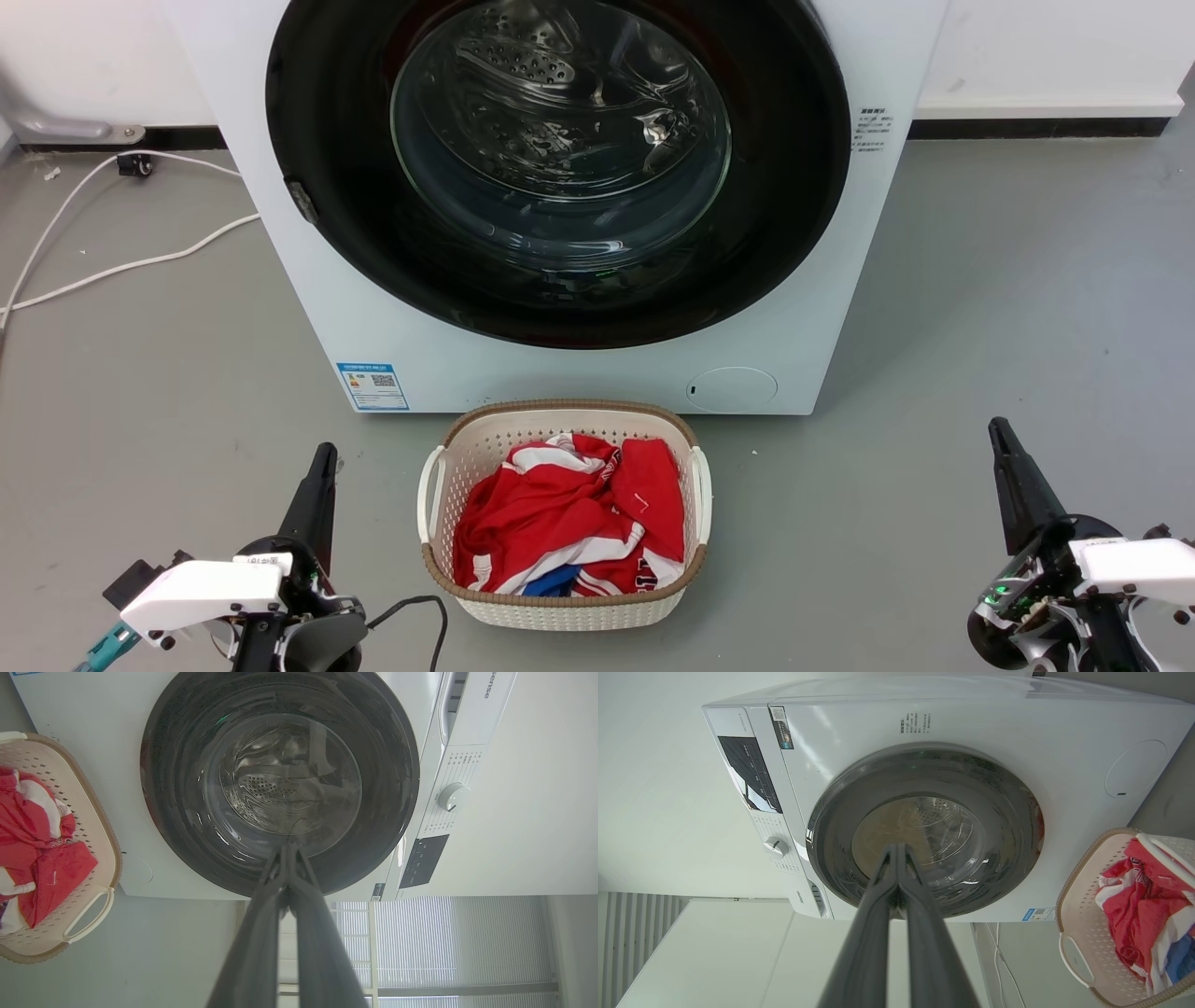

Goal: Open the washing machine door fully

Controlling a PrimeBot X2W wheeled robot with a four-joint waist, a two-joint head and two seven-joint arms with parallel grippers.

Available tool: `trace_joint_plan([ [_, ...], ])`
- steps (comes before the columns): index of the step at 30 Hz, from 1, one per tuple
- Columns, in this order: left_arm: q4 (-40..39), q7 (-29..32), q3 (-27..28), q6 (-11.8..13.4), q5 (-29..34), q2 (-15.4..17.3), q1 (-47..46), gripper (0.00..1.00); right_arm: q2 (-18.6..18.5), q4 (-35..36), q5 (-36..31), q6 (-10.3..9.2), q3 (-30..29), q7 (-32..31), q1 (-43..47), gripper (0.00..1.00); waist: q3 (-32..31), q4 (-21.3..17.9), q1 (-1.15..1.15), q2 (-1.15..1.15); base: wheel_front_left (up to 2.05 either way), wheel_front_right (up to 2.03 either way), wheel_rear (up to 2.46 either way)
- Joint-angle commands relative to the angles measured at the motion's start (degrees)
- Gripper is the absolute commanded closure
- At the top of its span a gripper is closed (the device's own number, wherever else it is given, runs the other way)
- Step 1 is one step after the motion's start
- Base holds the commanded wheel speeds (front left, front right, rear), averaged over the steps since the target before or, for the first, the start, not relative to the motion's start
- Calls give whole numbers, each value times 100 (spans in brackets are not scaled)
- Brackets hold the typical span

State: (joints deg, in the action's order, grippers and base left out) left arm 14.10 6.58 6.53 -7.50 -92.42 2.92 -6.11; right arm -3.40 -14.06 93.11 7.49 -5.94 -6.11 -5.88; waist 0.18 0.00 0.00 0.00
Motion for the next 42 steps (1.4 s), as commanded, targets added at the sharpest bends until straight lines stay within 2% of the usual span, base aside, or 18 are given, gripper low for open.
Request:
trace_joint_plan([
  [1, -2, 12, 12, -17, 0, -14, -36, 100, 16, -6, -47, 0, -7, -13, -69, 100, 0, 0, 0, 0, 0, 0, 0],
  [16, -2, 12, 14, -17, 0, -14, -36, 100, 26, -6, -44, 0, -19, -25, -71, 100, 0, 0, 0, 0, 0, 0, 0],
  [17, 18, -2, -3, 0, 0, -1, 7, 0, 5, -14, -24, 0, -10, -3, 10, 0, 0, 0, 0, 0, 0, 0, 0],
  [24, 134, -115, -45, 1, 53, -14, 191, 0, 21, -164, -117, -1, 0, 103, 202, 0, 3, 0, 0, 0, 0, 0, 0],
  [30, 76, -288, 58, 11, 443, -12, 202, 0, 23, -69, -550, -1, -85, 273, 244, 0, 9, 0, 0, 0, 0, 0, 0],
  [40, -358, -551, 21, 245, 1563, -11, 228, 0, 27, 420, -1952, 0, -87, 532, 324, 0, 36, 6, 0, 0, 0, 0, 0],
  [41, -490, -623, -49, 352, 1949, -10, 251, 0, 27, 562, -2385, 0, -53, 602, 356, 0, 44, 8, 0, 0, 0, 0, 0],
  [42, -528, -647, -77, 388, 2086, -10, 259, 0, 28, 605, -2532, 0, -38, 626, 369, 0, 46, 8, 0, 0, 0, 0, 0],
])
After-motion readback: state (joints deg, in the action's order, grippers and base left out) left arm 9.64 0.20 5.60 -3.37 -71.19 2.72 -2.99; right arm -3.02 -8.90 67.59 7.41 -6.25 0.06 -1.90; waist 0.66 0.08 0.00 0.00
